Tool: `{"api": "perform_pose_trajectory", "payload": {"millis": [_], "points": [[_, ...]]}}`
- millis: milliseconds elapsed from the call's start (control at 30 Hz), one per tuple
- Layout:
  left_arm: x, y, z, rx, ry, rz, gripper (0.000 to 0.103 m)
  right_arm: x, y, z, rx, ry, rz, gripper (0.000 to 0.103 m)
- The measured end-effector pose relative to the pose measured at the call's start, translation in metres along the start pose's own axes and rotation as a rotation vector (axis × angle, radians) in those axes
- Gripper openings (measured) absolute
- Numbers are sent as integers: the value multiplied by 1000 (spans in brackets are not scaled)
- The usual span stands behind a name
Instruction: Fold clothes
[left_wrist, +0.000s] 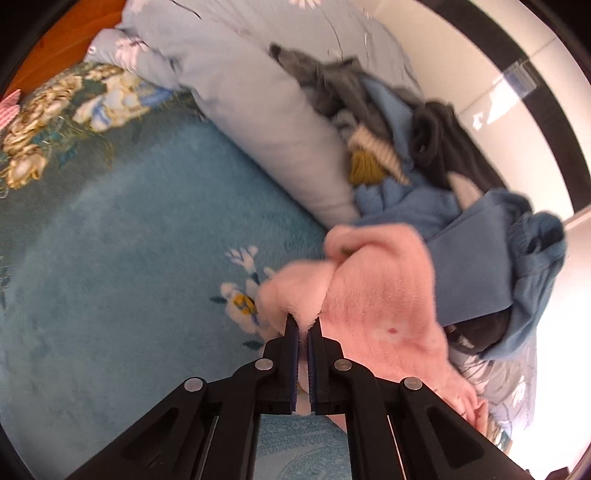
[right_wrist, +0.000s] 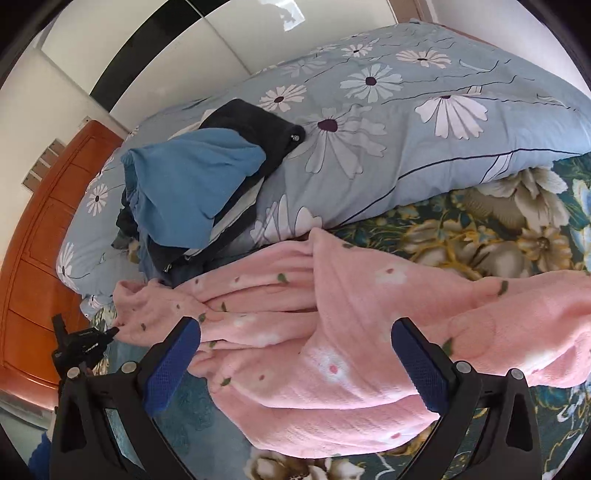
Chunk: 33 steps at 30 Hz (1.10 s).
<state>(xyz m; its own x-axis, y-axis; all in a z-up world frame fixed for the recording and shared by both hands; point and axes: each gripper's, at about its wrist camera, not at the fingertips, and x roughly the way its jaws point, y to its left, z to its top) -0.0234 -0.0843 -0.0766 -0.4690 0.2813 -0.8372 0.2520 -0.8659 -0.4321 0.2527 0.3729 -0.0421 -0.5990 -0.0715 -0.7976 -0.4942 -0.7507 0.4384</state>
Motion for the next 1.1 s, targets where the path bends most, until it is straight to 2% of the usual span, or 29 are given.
{"api": "perform_pose_trajectory", "payload": {"millis": [233, 333, 500, 633, 733, 933, 1100], "points": [[-81, 55, 8, -47, -173, 29, 4, 18, 15, -29, -8, 63, 16, 103], [-114, 85, 13, -61, -238, 58, 4, 13, 18, -39, 9, 67, 16, 103], [-161, 127, 21, -87, -330, 121, 4, -12, 11, -54, 23, 28, -32, 103], [-142, 157, 33, -120, -260, 164, 4, -29, -17, -68, 87, 12, -108, 103], [-120, 167, 28, -156, -205, 152, 4, -29, -49, -80, 172, 22, -171, 103], [-93, 150, 11, -86, -168, 160, 7, 7, -85, -103, 333, 90, -173, 100], [-79, 148, 19, -56, -157, 168, 7, 37, -66, -99, 299, 138, -164, 68]]}}
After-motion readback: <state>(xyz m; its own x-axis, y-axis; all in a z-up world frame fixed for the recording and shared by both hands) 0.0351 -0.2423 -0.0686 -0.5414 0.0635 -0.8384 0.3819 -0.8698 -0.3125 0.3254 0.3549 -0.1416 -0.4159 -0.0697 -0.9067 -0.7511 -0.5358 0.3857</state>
